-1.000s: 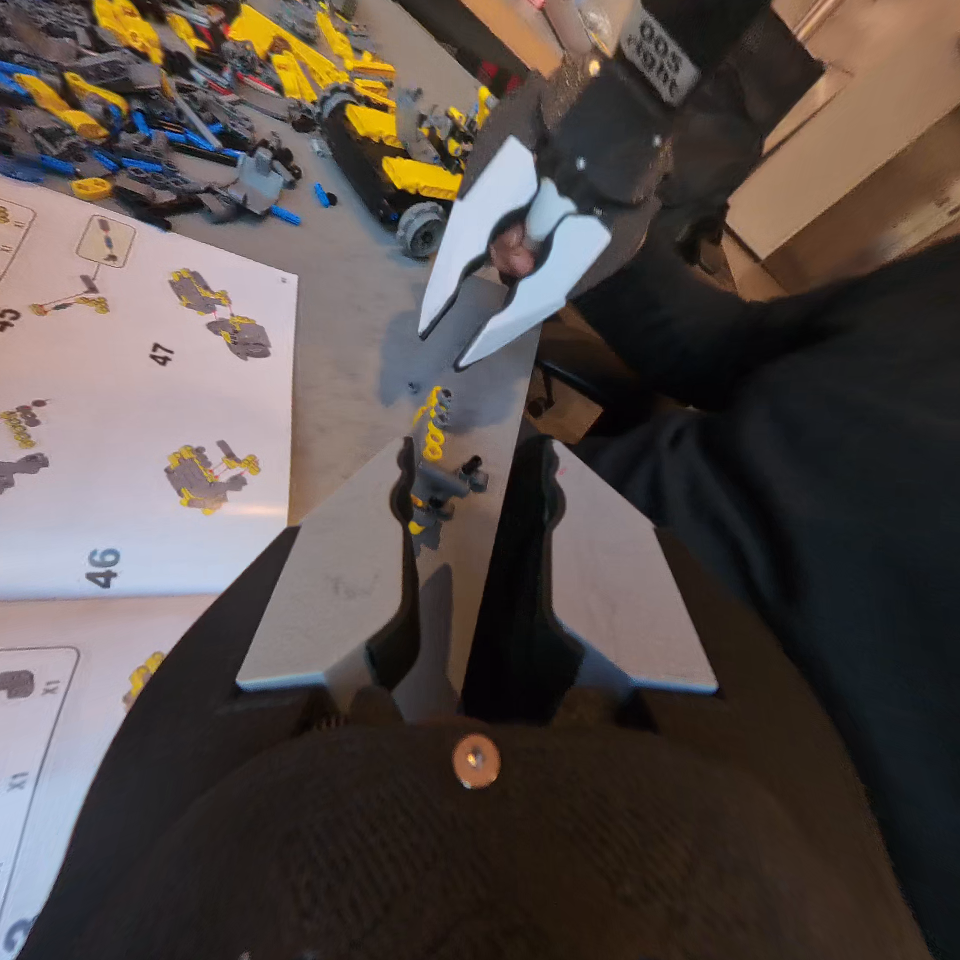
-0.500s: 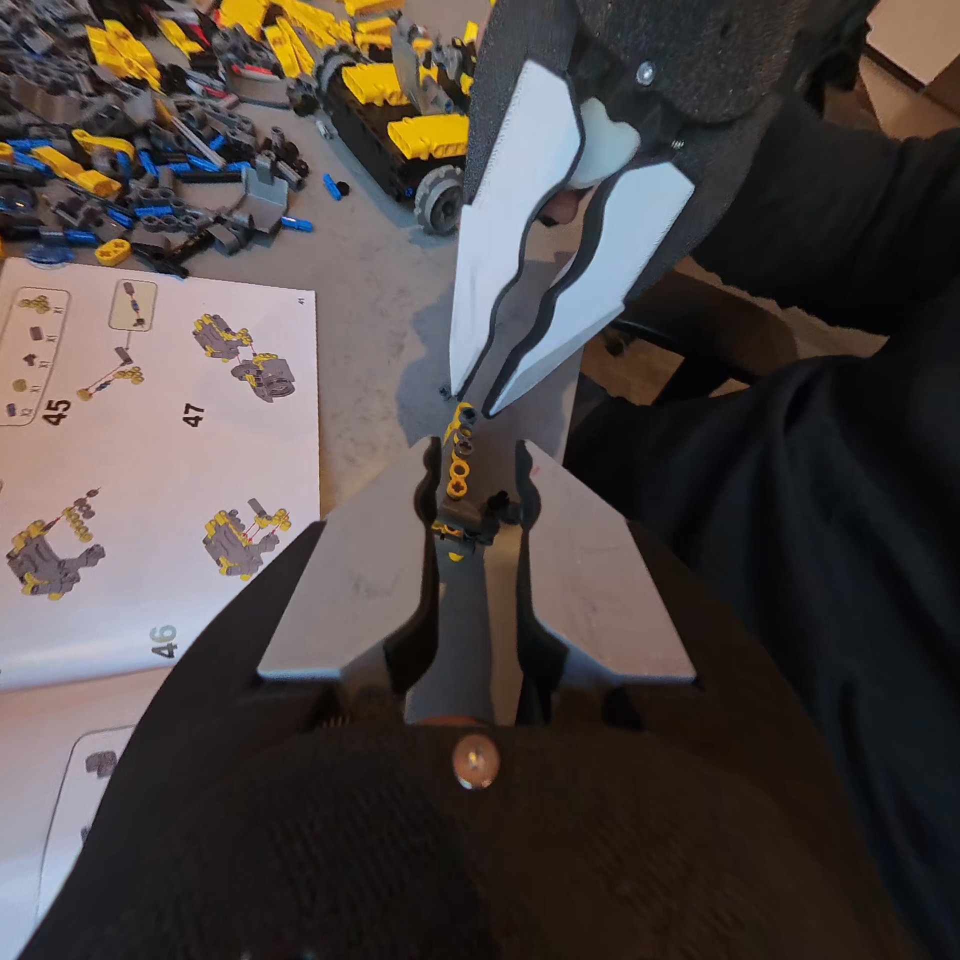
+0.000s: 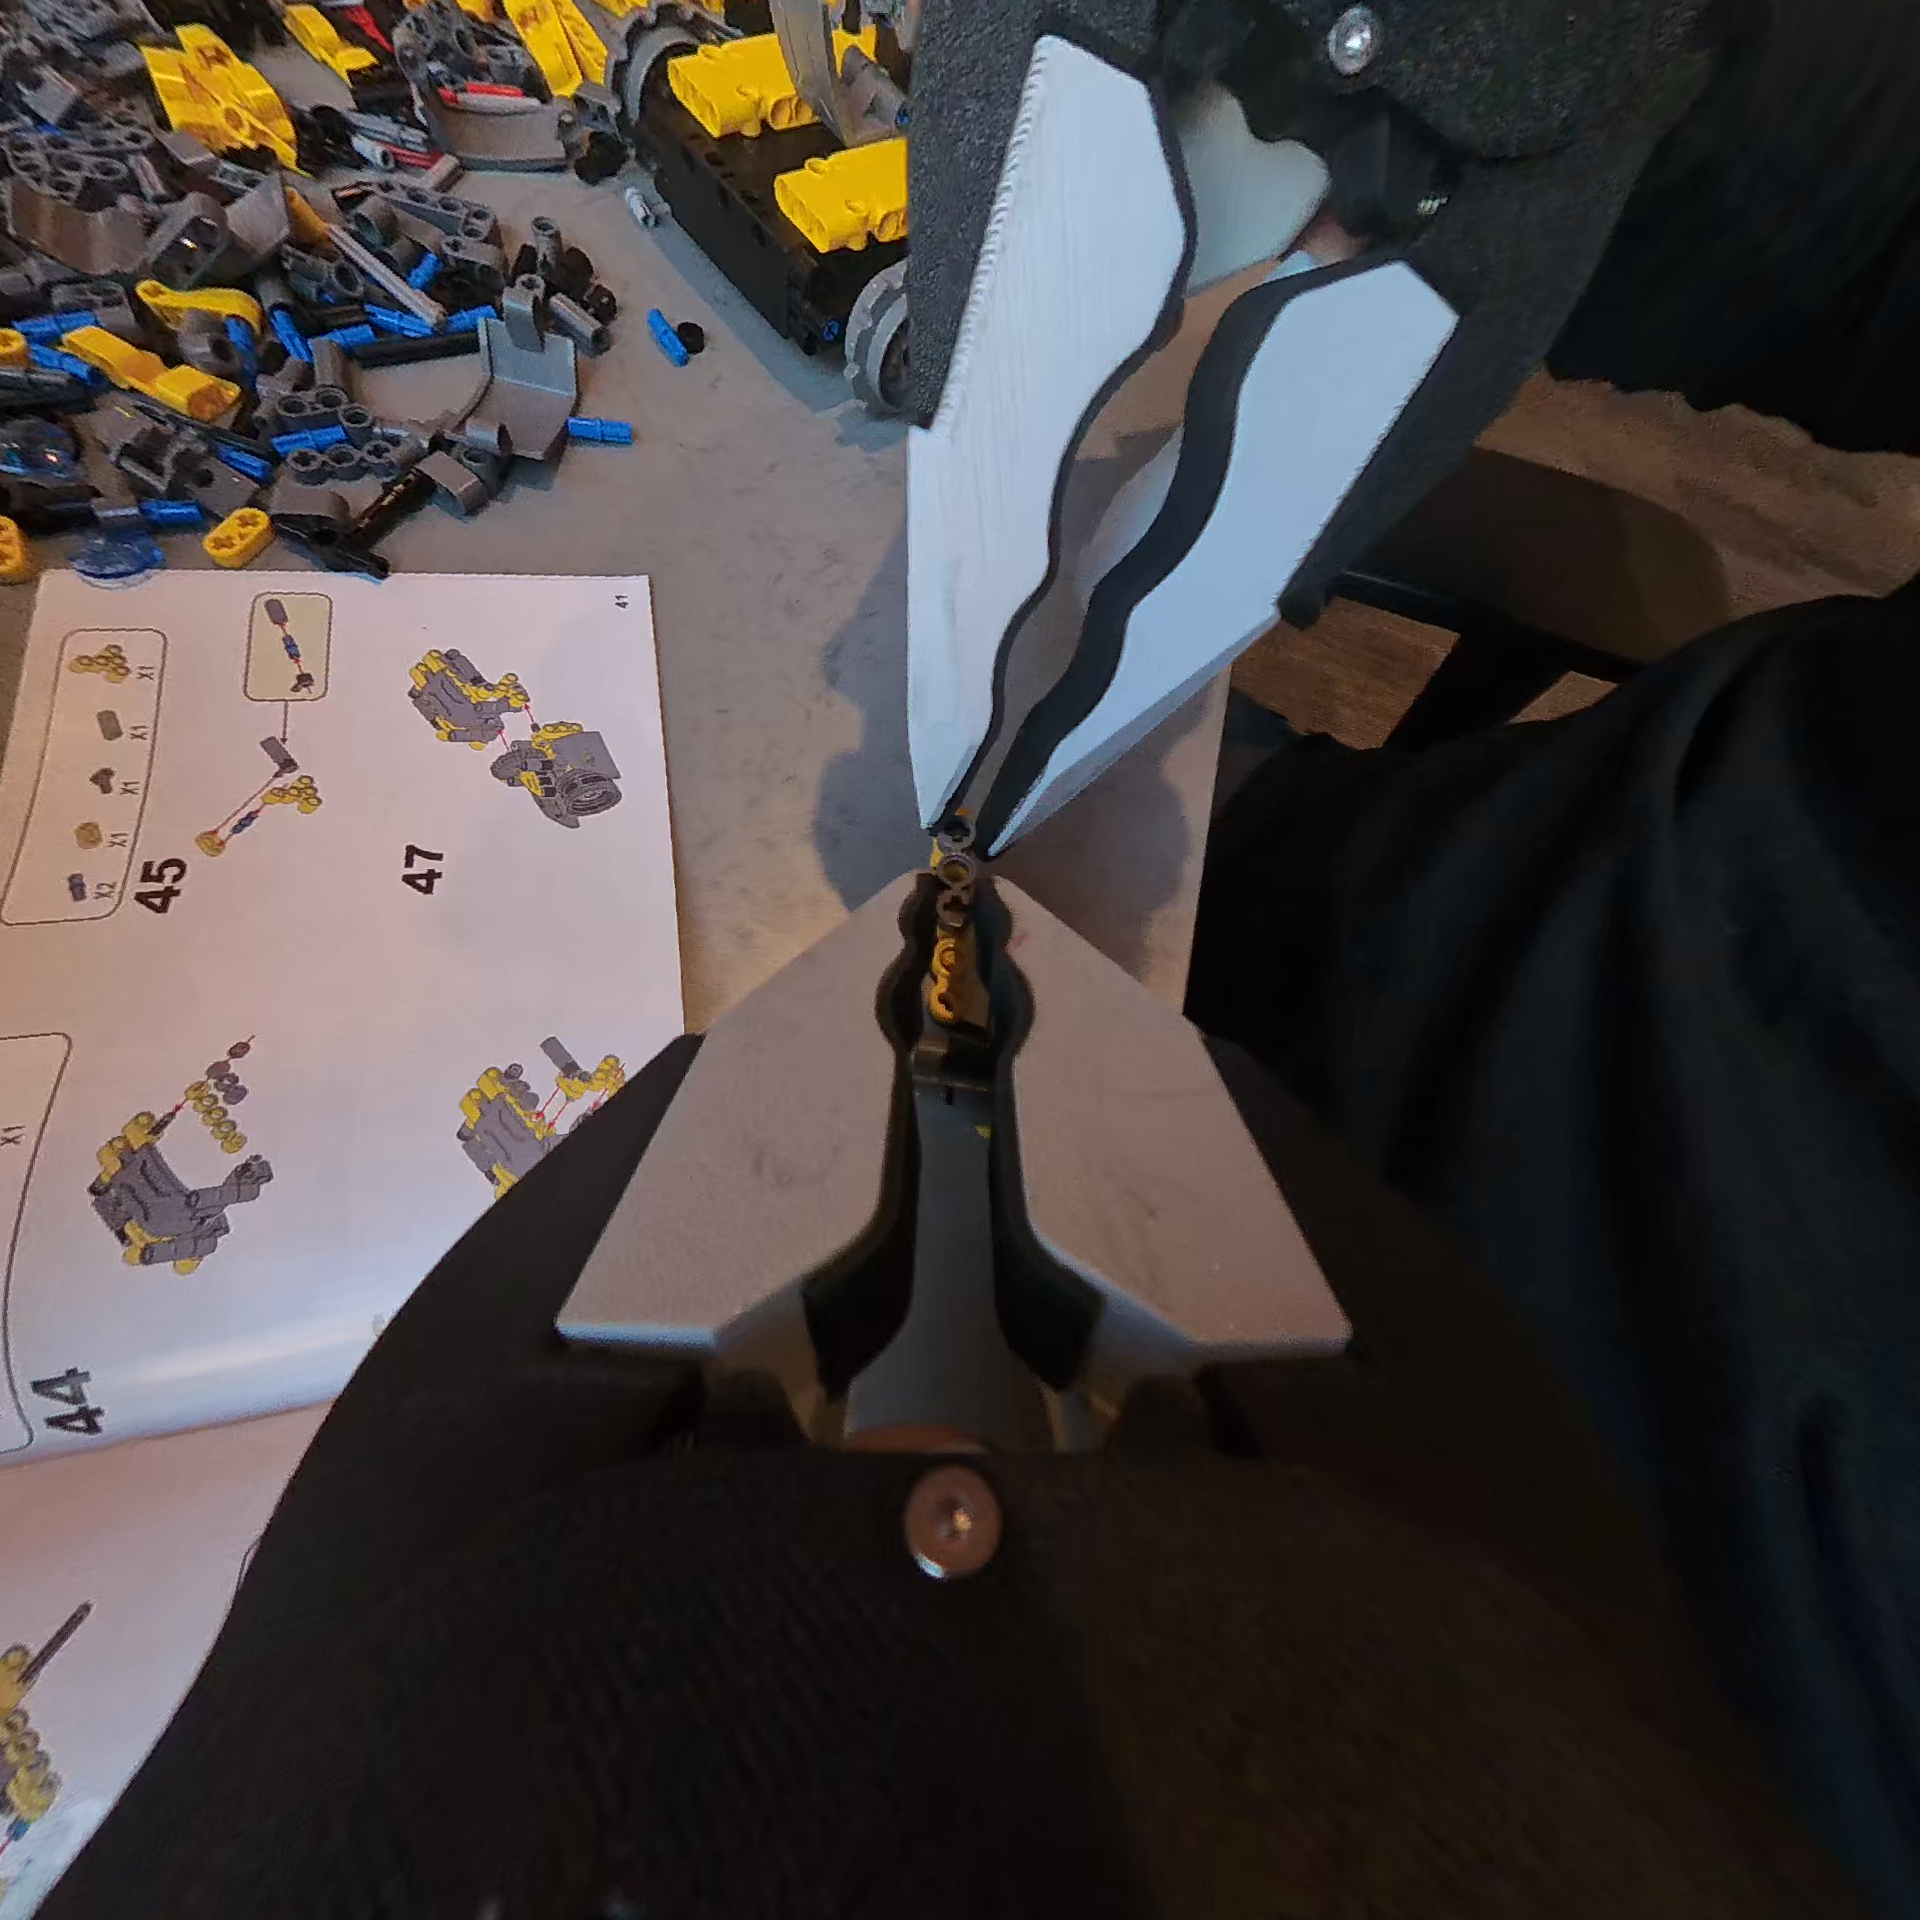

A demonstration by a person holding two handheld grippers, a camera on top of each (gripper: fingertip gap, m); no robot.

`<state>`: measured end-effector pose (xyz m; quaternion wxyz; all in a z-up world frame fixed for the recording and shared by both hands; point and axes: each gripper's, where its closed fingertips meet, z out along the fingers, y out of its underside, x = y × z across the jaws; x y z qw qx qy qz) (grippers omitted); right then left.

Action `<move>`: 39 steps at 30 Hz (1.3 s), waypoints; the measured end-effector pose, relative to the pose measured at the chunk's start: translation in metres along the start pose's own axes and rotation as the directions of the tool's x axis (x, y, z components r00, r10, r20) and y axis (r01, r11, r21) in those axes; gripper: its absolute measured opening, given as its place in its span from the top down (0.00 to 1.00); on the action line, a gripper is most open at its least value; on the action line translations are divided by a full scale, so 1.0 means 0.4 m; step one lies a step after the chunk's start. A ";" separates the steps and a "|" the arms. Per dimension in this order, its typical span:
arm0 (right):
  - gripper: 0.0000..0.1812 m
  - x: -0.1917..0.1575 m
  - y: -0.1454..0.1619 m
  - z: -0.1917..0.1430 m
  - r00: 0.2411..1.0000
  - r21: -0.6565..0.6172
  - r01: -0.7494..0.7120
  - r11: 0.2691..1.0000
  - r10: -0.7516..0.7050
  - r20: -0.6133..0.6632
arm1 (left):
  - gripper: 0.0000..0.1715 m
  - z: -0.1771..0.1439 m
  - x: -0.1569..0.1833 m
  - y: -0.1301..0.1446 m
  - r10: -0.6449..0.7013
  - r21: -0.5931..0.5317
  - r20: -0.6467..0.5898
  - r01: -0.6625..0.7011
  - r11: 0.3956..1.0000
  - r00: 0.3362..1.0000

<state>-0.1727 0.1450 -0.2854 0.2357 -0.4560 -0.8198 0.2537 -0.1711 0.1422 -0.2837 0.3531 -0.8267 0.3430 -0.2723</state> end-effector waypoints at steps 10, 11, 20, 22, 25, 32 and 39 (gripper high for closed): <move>0.97 -0.022 -0.001 -0.002 0.999 -0.024 0.038 0.999 -0.038 0.011 | 0.98 0.000 0.021 0.007 0.023 0.015 0.011 -0.023 1.000 1.000; 0.97 -0.022 -0.001 -0.002 0.999 -0.031 0.046 0.998 -0.046 0.011 | 0.98 0.000 0.021 0.007 0.021 0.013 0.008 -0.021 1.000 1.000; 0.97 -0.025 -0.001 0.000 0.998 -0.048 0.062 0.997 -0.061 0.029 | 0.98 0.000 0.024 0.009 0.000 0.025 0.002 0.000 1.000 1.000; 0.97 -0.025 -0.001 0.000 0.998 -0.045 0.061 0.997 -0.060 0.034 | 0.98 0.000 0.023 0.009 -0.001 0.025 0.001 0.001 1.000 1.000; 0.97 -0.026 -0.001 0.000 0.997 -0.045 0.063 0.997 -0.061 0.042 | 0.98 -0.001 0.024 0.009 -0.009 0.025 -0.004 0.009 1.000 1.000; 0.97 -0.024 -0.002 0.002 0.996 -0.039 0.056 0.998 -0.053 0.076 | 0.98 -0.002 0.021 0.009 -0.022 0.018 -0.008 0.022 1.000 1.000; 0.97 -0.024 -0.002 0.004 0.993 -0.031 0.037 0.999 -0.034 0.113 | 0.98 -0.003 0.019 0.009 -0.039 0.001 -0.018 0.039 0.999 0.999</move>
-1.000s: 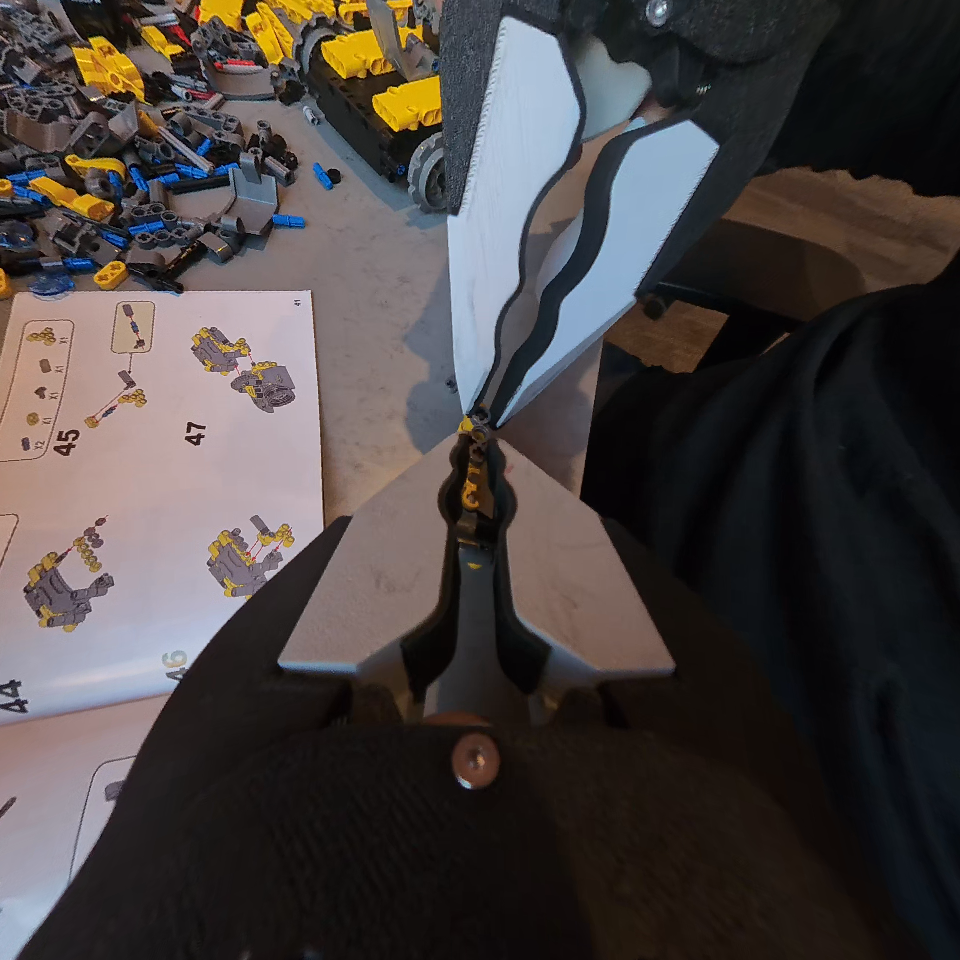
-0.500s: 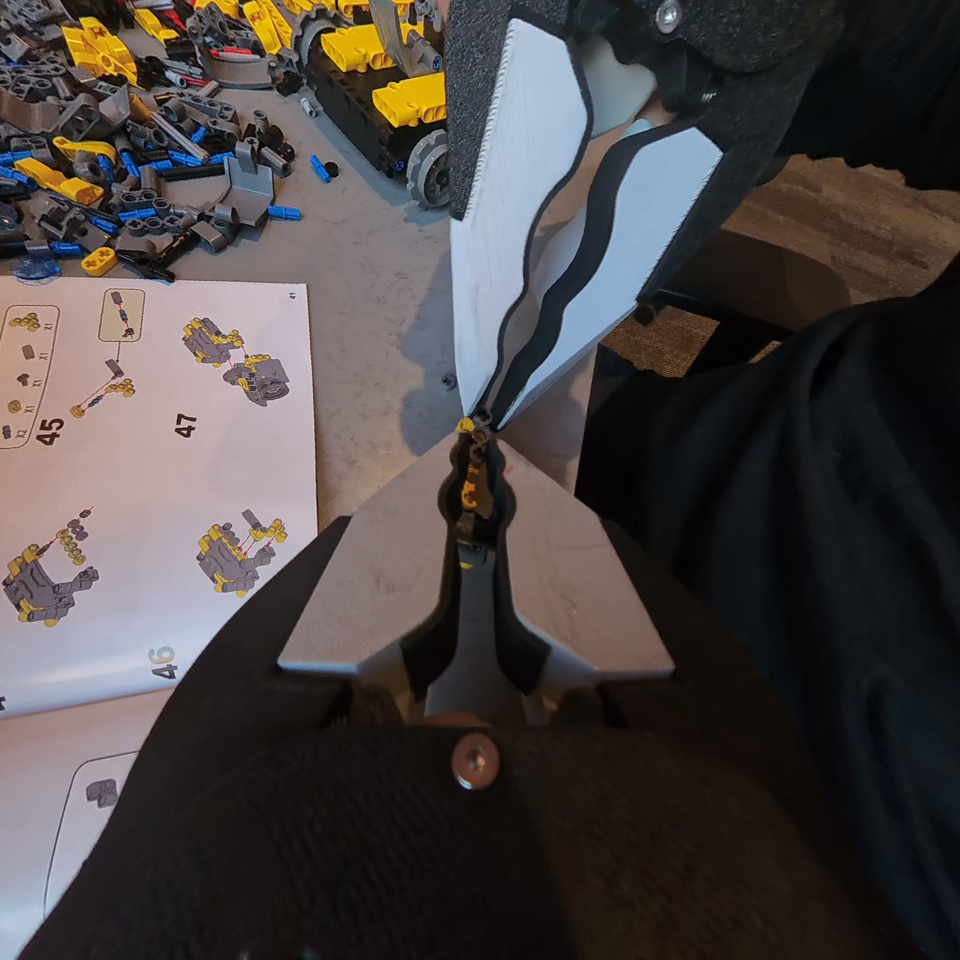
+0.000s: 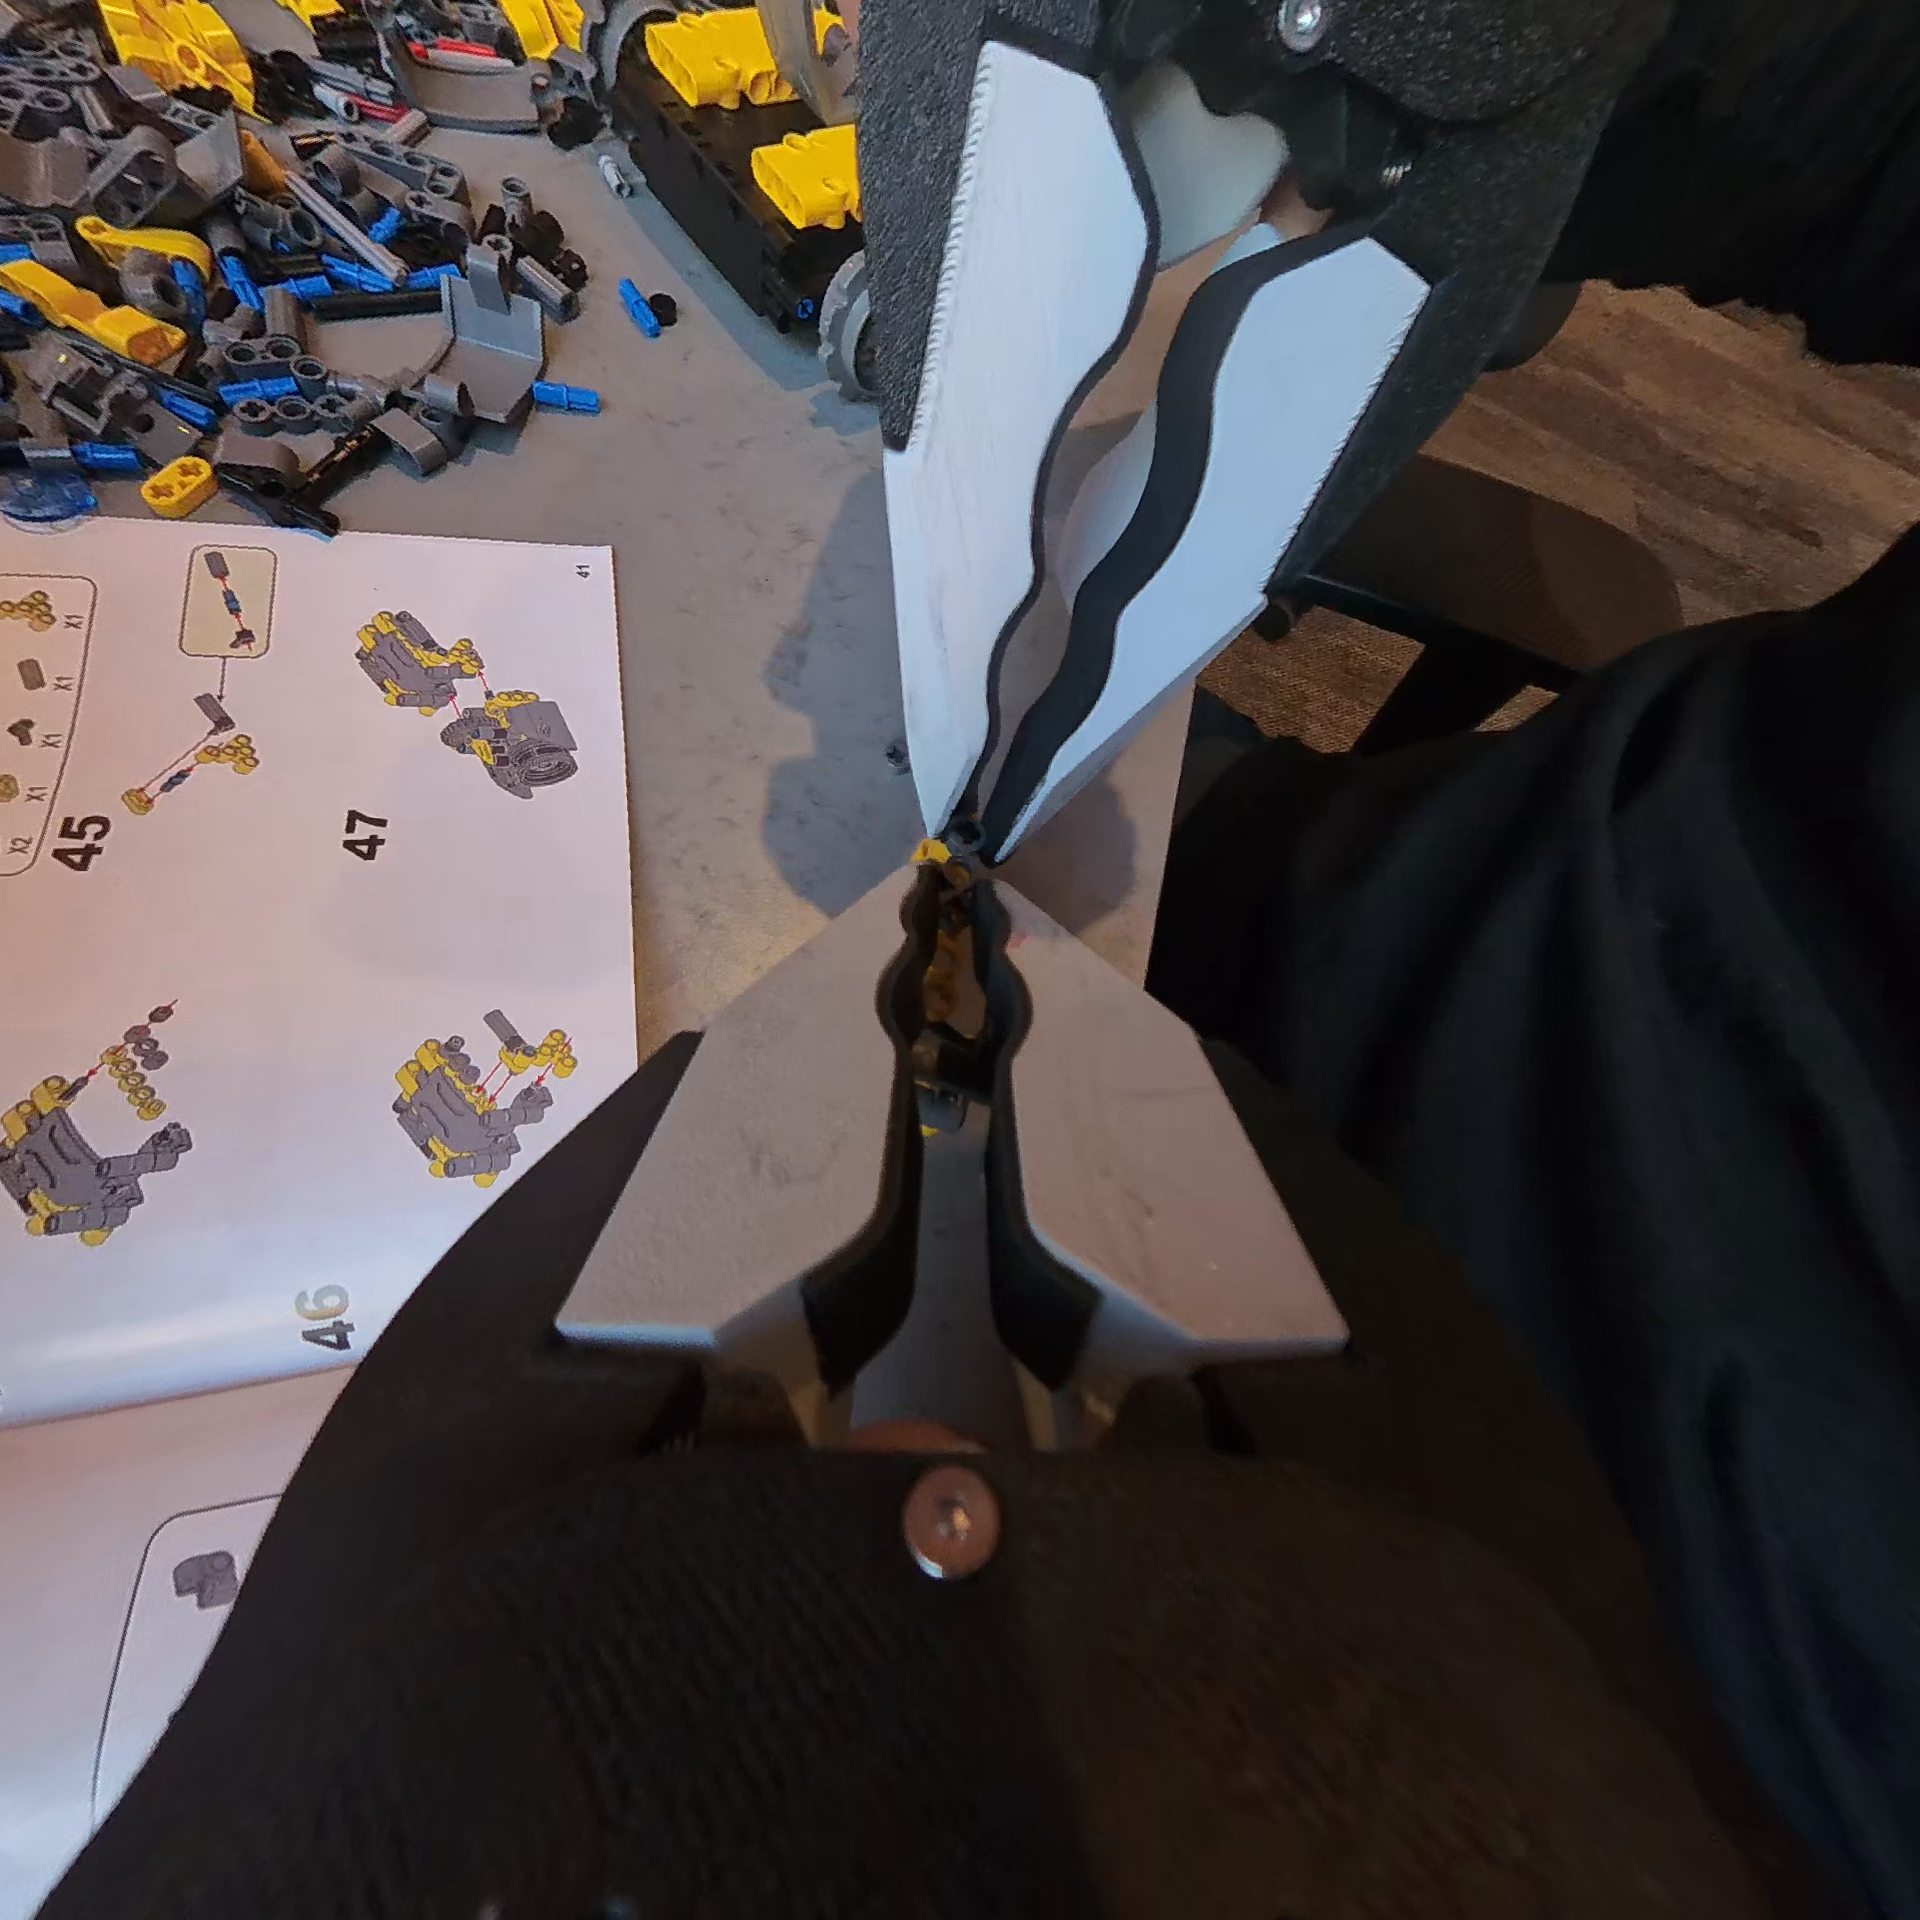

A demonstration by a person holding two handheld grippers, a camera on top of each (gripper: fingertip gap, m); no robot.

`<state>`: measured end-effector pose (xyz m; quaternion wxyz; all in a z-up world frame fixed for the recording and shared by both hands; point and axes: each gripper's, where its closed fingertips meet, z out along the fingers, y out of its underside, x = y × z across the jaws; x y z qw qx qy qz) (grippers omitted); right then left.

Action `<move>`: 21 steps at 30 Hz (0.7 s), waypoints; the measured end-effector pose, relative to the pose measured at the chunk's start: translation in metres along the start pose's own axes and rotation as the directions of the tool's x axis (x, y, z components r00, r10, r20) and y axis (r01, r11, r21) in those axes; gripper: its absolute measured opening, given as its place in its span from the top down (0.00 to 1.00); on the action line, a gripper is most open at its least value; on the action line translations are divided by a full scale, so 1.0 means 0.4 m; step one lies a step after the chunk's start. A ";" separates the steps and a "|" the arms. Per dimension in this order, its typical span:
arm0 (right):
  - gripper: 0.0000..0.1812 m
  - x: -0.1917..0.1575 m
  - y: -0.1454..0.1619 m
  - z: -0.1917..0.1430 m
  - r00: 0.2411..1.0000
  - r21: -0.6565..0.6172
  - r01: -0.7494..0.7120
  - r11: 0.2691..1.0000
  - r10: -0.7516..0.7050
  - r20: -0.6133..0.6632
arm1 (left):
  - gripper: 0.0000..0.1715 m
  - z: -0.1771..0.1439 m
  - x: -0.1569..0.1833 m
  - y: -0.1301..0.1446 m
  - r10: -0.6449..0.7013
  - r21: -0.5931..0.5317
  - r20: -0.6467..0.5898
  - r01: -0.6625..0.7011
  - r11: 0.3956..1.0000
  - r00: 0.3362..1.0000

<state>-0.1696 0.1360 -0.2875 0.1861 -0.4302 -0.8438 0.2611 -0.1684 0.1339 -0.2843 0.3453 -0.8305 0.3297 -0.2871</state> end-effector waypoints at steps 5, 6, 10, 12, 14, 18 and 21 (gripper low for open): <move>0.97 0.001 -0.002 0.002 1.000 0.007 -0.004 1.000 0.004 0.018 | 0.98 -0.002 -0.002 0.001 -0.007 0.001 -0.001 0.007 1.000 1.000; 0.97 0.002 -0.002 0.002 1.000 0.012 -0.011 1.000 0.011 0.018 | 0.98 -0.003 -0.003 0.001 -0.011 0.005 -0.001 0.011 1.000 1.000; 0.96 0.009 -0.011 0.002 0.997 0.084 -0.081 0.993 0.081 0.010 | 0.98 -0.007 -0.005 -0.001 -0.032 0.039 -0.021 0.033 0.999 0.999; 0.76 0.030 -0.015 0.001 0.990 0.145 -0.127 0.981 0.135 -0.041 | 0.98 -0.015 -0.011 0.000 -0.096 0.064 -0.069 0.100 0.993 0.993; 0.77 0.046 -0.021 -0.009 0.977 0.233 -0.183 0.955 0.202 -0.061 | 0.98 -0.035 -0.033 -0.002 -0.193 0.099 -0.118 0.205 0.974 0.974; 0.77 0.053 -0.022 -0.020 0.955 0.352 -0.265 0.898 0.295 -0.033 | 0.98 -0.094 -0.050 -0.057 -0.383 0.232 -0.355 0.477 0.848 0.853; 0.76 0.038 -0.018 -0.015 0.952 0.362 -0.282 0.888 0.307 -0.010 | 0.98 -0.098 -0.055 -0.047 -0.447 0.227 -0.411 0.564 0.794 0.794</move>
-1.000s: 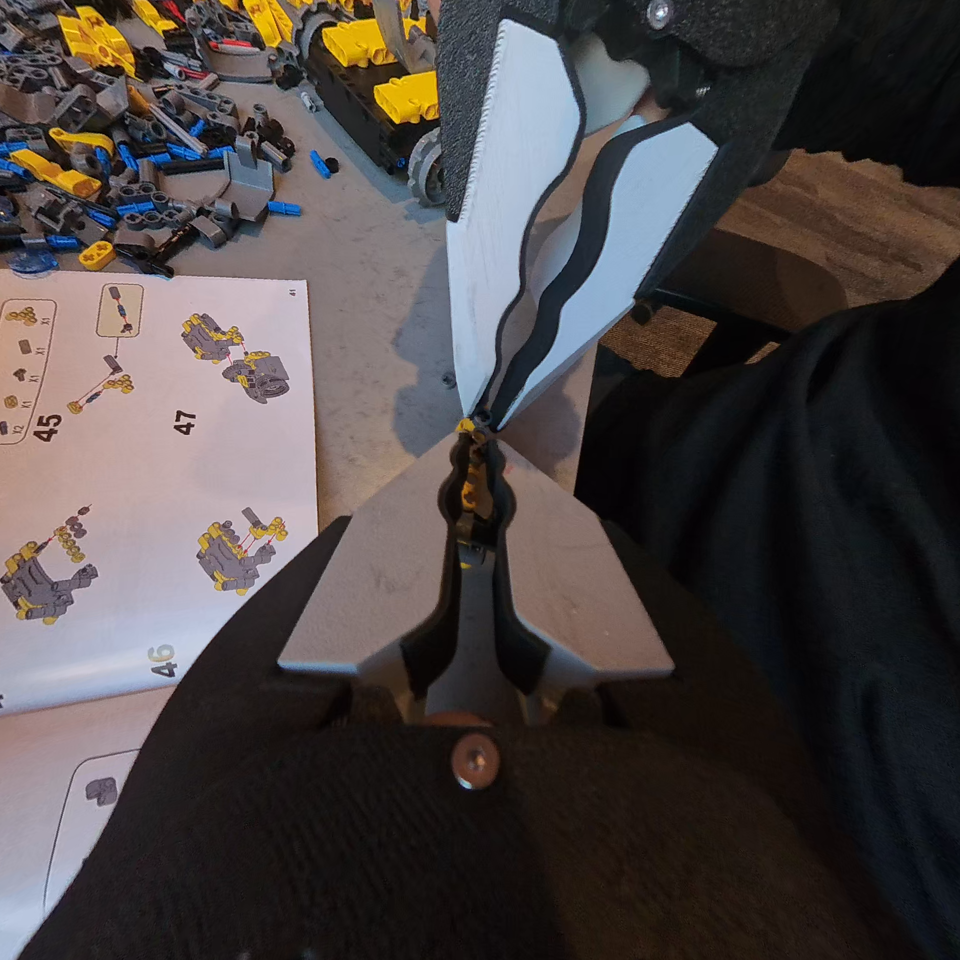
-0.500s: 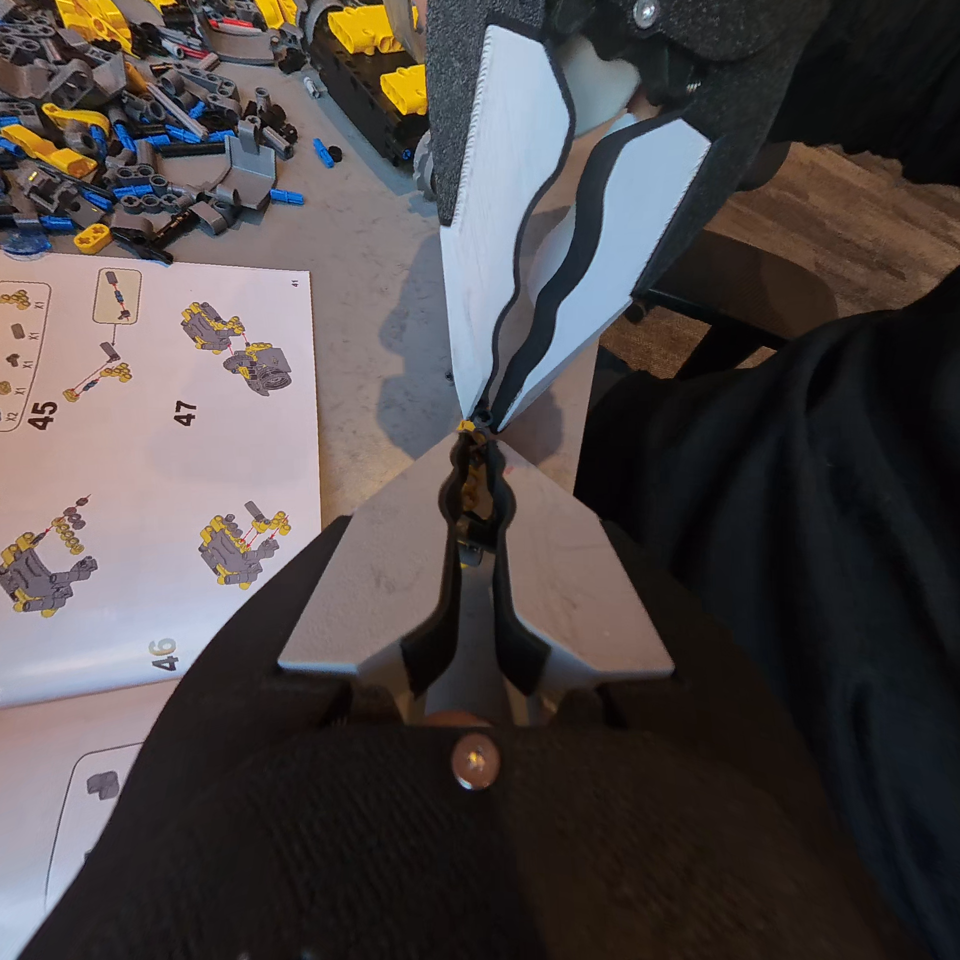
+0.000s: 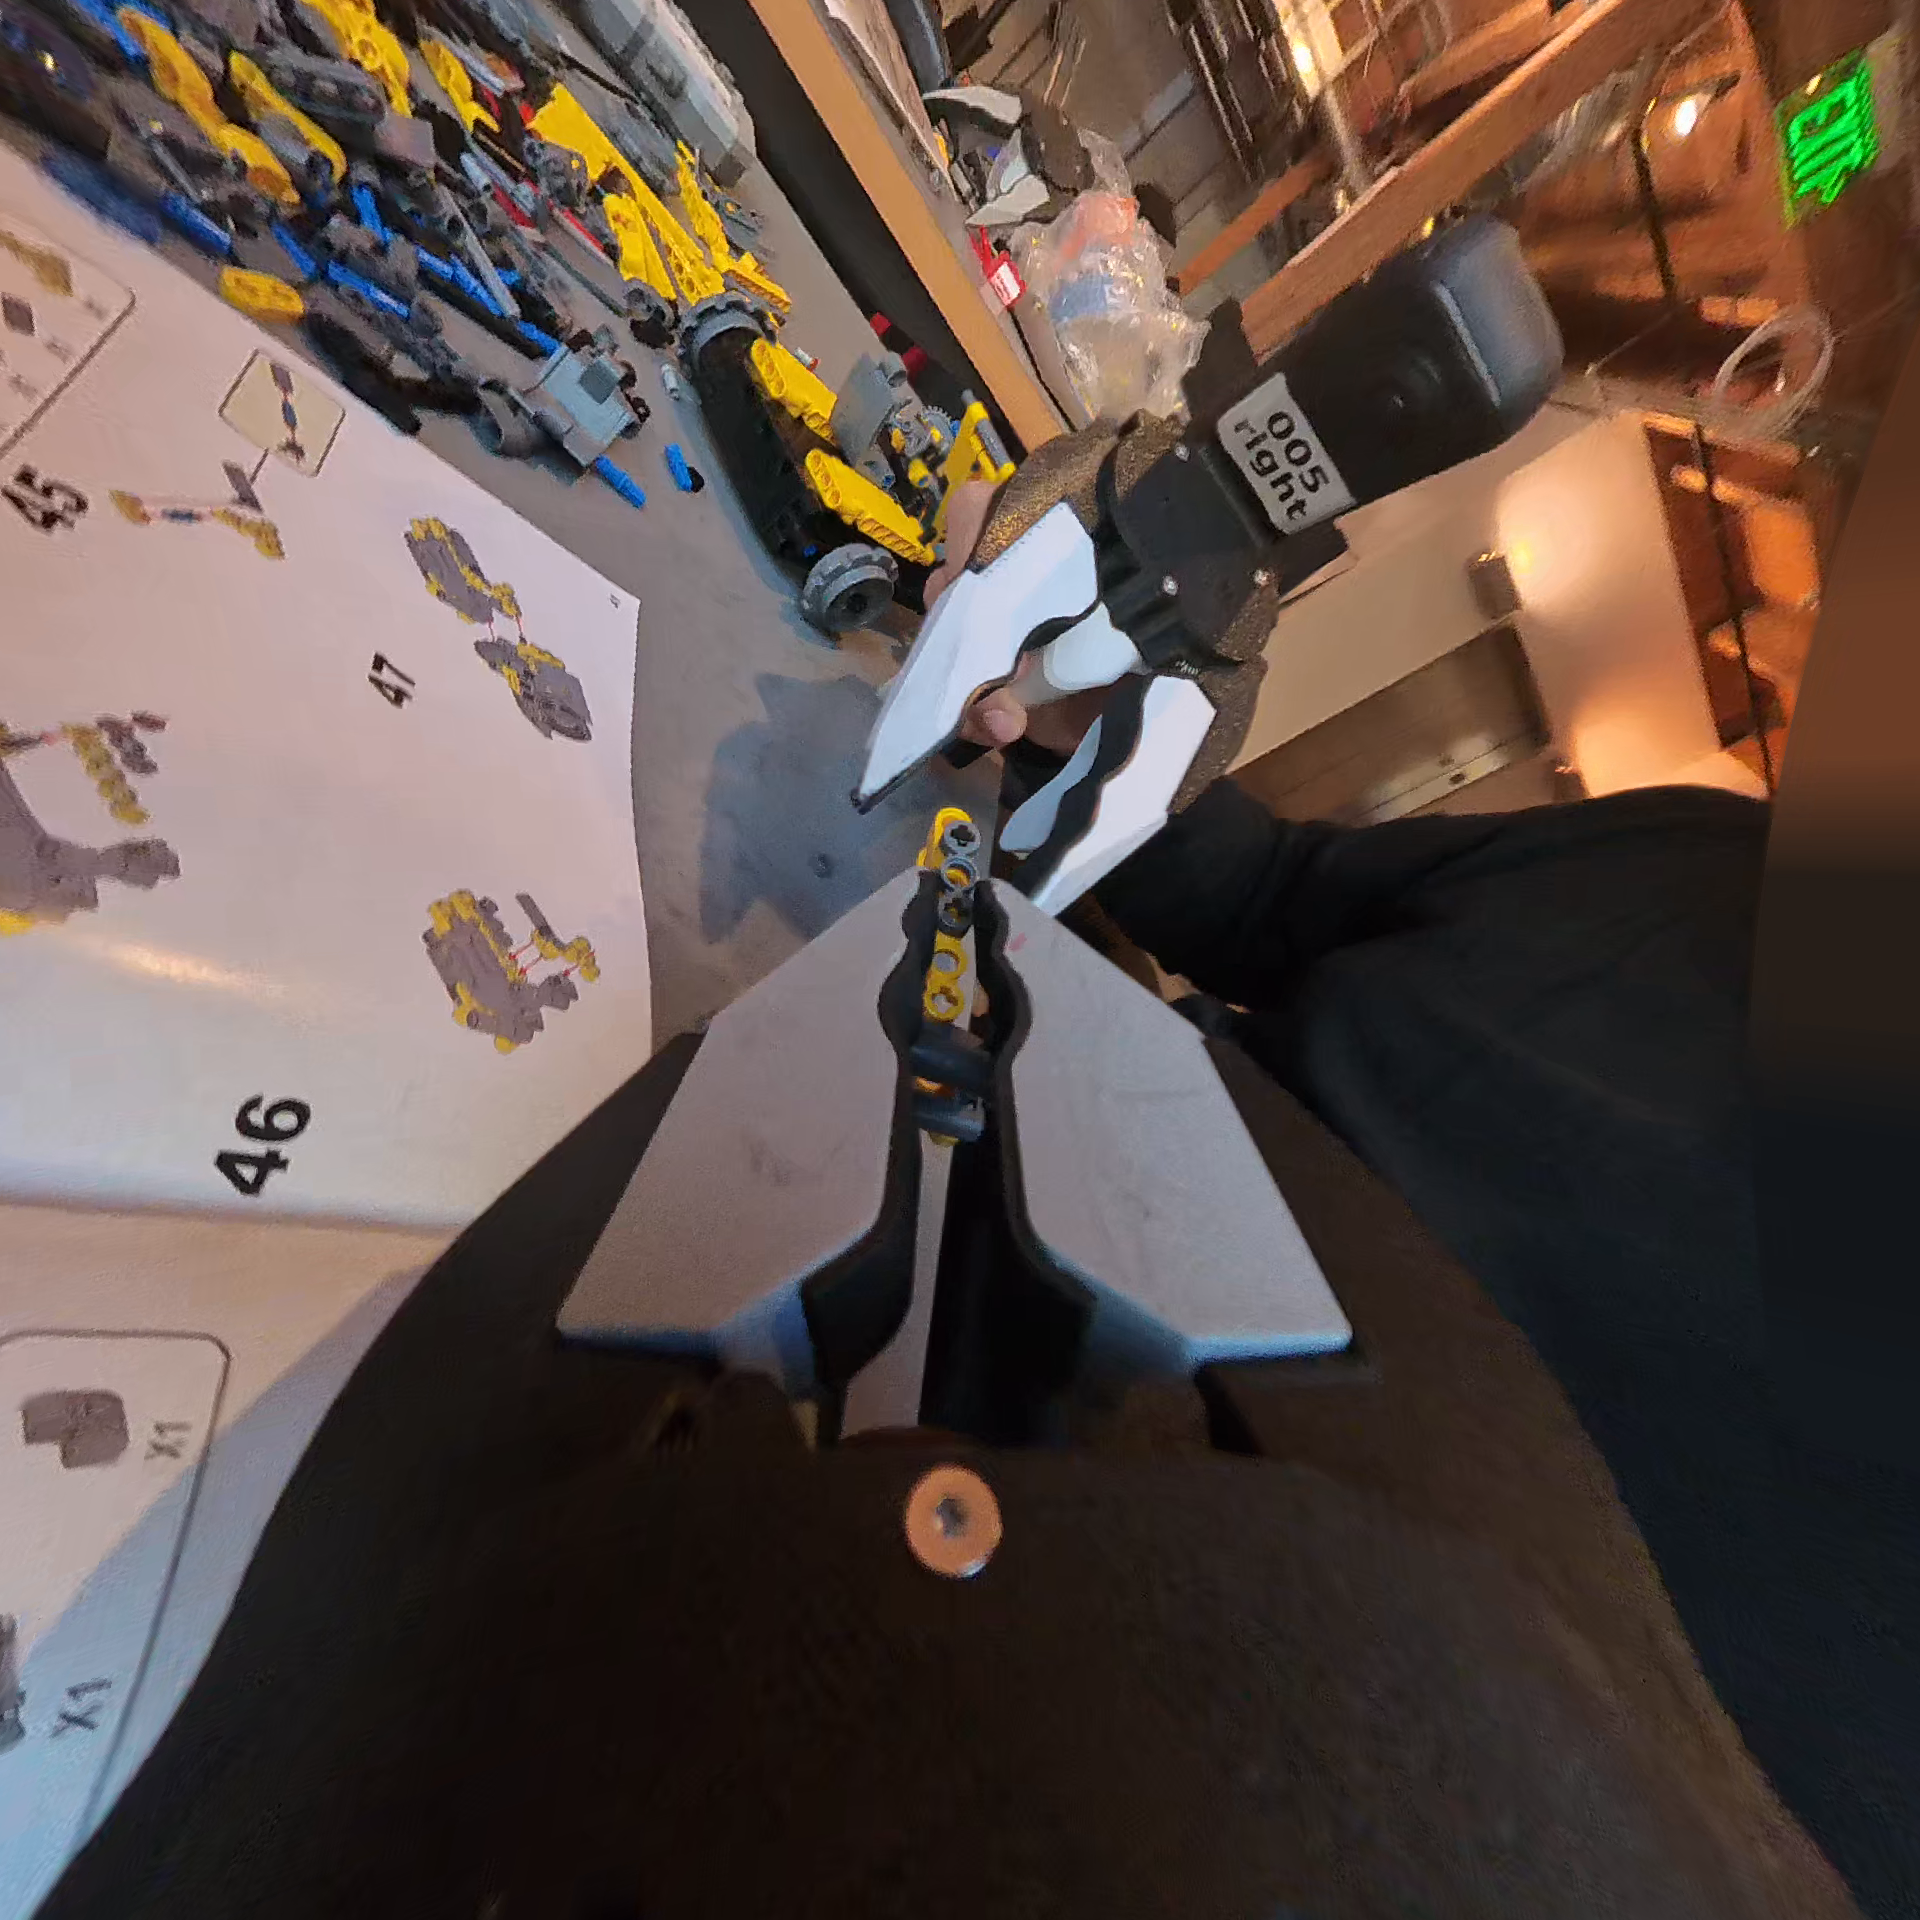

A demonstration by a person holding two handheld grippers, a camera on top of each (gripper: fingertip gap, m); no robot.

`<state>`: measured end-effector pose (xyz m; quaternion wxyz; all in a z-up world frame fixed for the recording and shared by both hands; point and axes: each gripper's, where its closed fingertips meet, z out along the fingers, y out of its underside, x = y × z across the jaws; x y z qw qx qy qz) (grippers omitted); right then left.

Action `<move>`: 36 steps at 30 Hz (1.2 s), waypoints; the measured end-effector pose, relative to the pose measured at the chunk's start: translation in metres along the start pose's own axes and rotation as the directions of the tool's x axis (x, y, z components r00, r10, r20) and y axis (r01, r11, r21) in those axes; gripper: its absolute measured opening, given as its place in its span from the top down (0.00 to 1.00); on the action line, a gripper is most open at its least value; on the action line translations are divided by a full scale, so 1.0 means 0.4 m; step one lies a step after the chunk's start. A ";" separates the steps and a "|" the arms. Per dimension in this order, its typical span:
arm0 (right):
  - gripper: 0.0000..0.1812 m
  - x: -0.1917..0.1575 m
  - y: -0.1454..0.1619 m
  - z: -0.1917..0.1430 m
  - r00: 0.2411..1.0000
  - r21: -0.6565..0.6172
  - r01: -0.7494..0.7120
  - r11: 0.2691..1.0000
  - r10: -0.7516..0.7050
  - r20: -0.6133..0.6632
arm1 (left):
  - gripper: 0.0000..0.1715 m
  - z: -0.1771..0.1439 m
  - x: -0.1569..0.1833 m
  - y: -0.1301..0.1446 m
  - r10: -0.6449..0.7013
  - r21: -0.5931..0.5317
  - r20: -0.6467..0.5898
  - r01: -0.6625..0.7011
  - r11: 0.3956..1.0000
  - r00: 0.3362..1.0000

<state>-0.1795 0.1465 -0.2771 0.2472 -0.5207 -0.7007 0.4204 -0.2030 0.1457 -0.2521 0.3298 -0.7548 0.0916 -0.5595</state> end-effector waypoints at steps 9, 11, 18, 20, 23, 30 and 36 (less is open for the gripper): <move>0.79 0.015 0.058 -0.038 0.996 -0.016 -0.005 1.000 0.003 -0.086 | 0.98 -0.025 -0.001 0.031 0.230 -0.038 0.210 -0.227 0.973 0.950; 0.80 0.028 0.074 -0.044 0.994 -0.009 -0.032 0.999 0.030 -0.104 | 0.98 -0.026 -0.004 0.037 0.356 -0.110 0.286 -0.338 0.935 0.890; 0.80 0.063 0.115 -0.052 0.985 -0.071 -0.050 0.996 0.038 -0.169 | 0.98 -0.010 -0.031 0.079 0.514 -0.264 0.349 -0.444 0.856 0.784; 0.80 0.065 0.116 -0.051 0.985 -0.071 -0.059 0.996 0.047 -0.164 | 0.98 -0.008 -0.034 0.077 0.510 -0.252 0.346 -0.445 0.859 0.787; 0.80 0.066 0.119 -0.047 0.987 -0.080 -0.066 0.995 0.053 -0.153 | 0.98 -0.009 -0.035 0.075 0.495 -0.234 0.330 -0.438 0.868 0.804; 0.82 0.076 0.092 -0.055 0.988 -0.015 -0.029 0.999 0.026 -0.154 | 0.98 -0.016 -0.043 0.063 0.482 -0.183 0.302 -0.446 0.876 0.823; 0.82 0.091 0.062 -0.092 0.977 0.097 -0.028 0.995 0.048 -0.206 | 0.98 -0.013 -0.045 0.061 0.497 -0.192 0.295 -0.458 0.868 0.816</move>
